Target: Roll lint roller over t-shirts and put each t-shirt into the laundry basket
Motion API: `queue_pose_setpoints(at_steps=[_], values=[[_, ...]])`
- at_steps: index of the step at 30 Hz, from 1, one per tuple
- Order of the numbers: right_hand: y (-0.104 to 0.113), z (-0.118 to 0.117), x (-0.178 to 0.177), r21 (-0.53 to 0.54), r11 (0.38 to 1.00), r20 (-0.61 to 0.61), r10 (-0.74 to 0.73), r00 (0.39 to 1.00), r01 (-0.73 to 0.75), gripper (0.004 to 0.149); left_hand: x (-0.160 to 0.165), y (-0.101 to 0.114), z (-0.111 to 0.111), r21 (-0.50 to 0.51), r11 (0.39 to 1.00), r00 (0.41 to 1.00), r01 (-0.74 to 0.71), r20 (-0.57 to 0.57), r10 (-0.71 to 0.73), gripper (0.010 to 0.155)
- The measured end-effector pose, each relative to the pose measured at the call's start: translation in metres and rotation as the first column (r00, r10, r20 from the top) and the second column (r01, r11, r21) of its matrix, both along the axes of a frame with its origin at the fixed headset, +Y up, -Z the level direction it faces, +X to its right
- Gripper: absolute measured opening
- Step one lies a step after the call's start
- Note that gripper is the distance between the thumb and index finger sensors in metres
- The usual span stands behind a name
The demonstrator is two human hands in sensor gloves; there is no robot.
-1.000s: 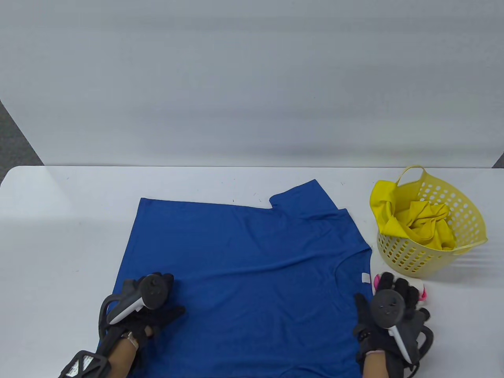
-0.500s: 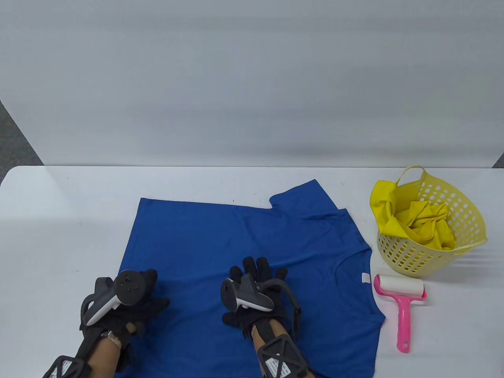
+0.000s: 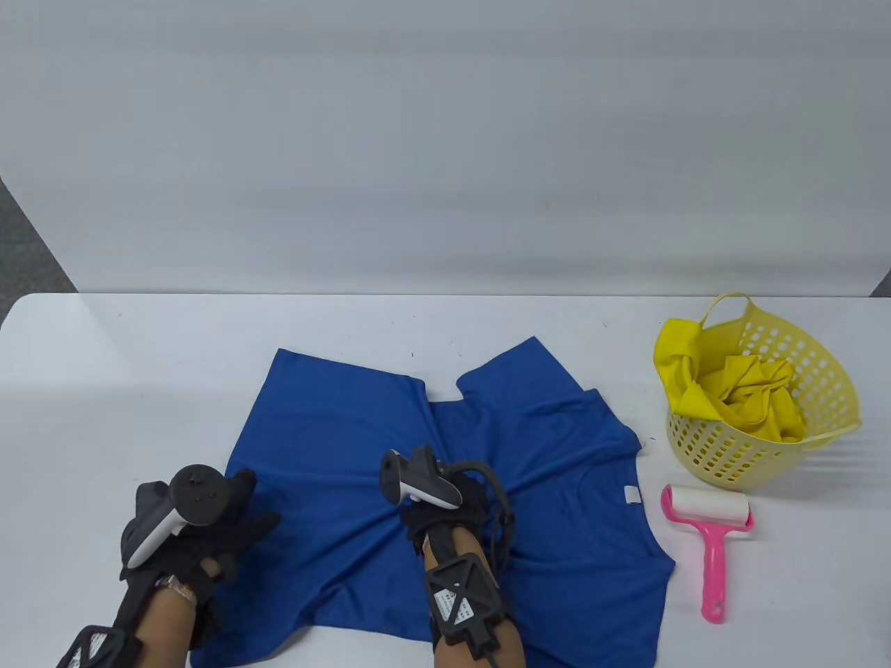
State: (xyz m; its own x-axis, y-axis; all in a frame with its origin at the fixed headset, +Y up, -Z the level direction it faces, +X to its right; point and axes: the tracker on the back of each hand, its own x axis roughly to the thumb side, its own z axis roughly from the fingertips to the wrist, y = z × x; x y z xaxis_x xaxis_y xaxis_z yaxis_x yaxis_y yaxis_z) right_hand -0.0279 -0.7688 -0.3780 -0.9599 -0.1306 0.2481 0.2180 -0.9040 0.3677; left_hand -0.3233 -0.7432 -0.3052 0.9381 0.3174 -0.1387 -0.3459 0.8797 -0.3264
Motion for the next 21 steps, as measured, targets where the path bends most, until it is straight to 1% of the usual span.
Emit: queue_pose_setpoints(at_steps=[3, 5, 7, 8, 9, 10, 11, 12, 13, 14, 15, 16, 17, 18, 19, 20, 21], values=[[0.001, 0.003, 0.005, 0.006, 0.998, 0.007, -0.067, 0.998, 0.067, 0.044, -0.001, 0.001, 0.001, 0.008, 1.000, 1.000, 0.004, 0.000, -0.004, 0.086], [0.007, 0.005, 0.010, 0.033, 0.993, 0.005, -0.114, 0.994, 0.113, 0.043, -0.002, 0.003, 0.000, 0.025, 0.999, 1.000, 0.020, -0.002, -0.020, 0.086], [0.022, 0.009, 0.017, 0.092, 0.969, 0.009, -0.231, 0.973, 0.229, 0.043, -0.004, 0.006, 0.000, 0.049, 0.998, 0.999, 0.034, -0.003, -0.034, 0.085], [0.036, 0.013, 0.022, 0.158, 0.933, -0.007, -0.325, 0.946, 0.322, 0.044, -0.005, 0.007, 0.000, 0.059, 0.998, 0.999, 0.035, -0.008, -0.035, 0.085], [0.046, 0.016, 0.025, 0.209, 0.899, -0.023, -0.388, 0.921, 0.384, 0.044, -0.006, 0.007, 0.000, 0.062, 0.998, 0.999, 0.032, -0.012, -0.031, 0.085], [0.064, 0.020, 0.030, 0.282, 0.829, -0.051, -0.489, 0.871, 0.483, 0.044, -0.007, 0.006, -0.001, 0.064, 0.998, 1.000, 0.022, -0.015, -0.021, 0.085], [0.082, 0.025, 0.035, 0.329, 0.752, -0.082, -0.580, 0.811, 0.571, 0.044, -0.008, 0.006, -0.001, 0.072, 0.997, 1.000, 0.008, -0.013, -0.007, 0.085], [0.095, 0.030, 0.039, 0.361, 0.689, -0.106, -0.638, 0.762, 0.628, 0.044, -0.008, 0.006, -0.001, 0.088, 0.996, 1.000, 0.003, -0.010, -0.002, 0.085], [0.111, 0.036, 0.044, 0.384, 0.610, -0.151, -0.699, 0.699, 0.693, 0.044, -0.008, 0.007, -0.001, 0.111, 0.994, 1.000, 0.012, -0.006, -0.011, 0.084], [0.128, 0.043, 0.048, 0.398, 0.518, -0.212, -0.751, 0.625, 0.757, 0.044, -0.008, 0.008, 0.000, 0.128, 0.991, 1.000, 0.026, -0.003, -0.026, 0.084], [0.144, 0.050, 0.053, 0.386, 0.438, -0.284, -0.780, 0.557, 0.812, 0.044, -0.007, 0.009, 0.000, 0.141, 0.989, 0.999, 0.033, -0.001, -0.033, 0.083], [0.156, 0.057, 0.057, 0.390, 0.390, -0.323, -0.791, 0.520, 0.834, 0.044, -0.006, 0.009, 0.000, 0.148, 0.988, 0.999, 0.031, 0.004, -0.032, 0.083], [0.168, 0.065, 0.063, 0.415, 0.338, -0.355, -0.795, 0.492, 0.845, 0.044, -0.005, 0.009, 0.001, 0.149, 0.988, 1.000, 0.029, 0.008, -0.030, 0.083], [0.179, 0.073, 0.069, 0.439, 0.292, -0.403, -0.781, 0.477, 0.850, 0.044, -0.003, 0.008, 0.001, 0.147, 0.989, 0.999, 0.031, 0.012, -0.033, 0.083], [0.192, 0.085, 0.078, 0.483, 0.239, -0.463, -0.747, 0.477, 0.842, 0.044, -0.002, 0.007, 0.001, 0.150, 0.988, 0.999, 0.040, 0.021, -0.043, 0.083], [0.198, 0.092, 0.085, 0.516, 0.207, -0.498, -0.717, 0.488, 0.831, 0.044, -0.001, 0.006, 0.001, 0.158, 0.986, 0.998, 0.043, 0.028, -0.048, 0.084], [0.205, 0.102, 0.093, 0.558, 0.177, -0.547, -0.656, 0.520, 0.810, 0.044, 0.000, 0.006, 0.001, 0.178, 0.983, 0.998, 0.043, 0.035, -0.050, 0.085]])
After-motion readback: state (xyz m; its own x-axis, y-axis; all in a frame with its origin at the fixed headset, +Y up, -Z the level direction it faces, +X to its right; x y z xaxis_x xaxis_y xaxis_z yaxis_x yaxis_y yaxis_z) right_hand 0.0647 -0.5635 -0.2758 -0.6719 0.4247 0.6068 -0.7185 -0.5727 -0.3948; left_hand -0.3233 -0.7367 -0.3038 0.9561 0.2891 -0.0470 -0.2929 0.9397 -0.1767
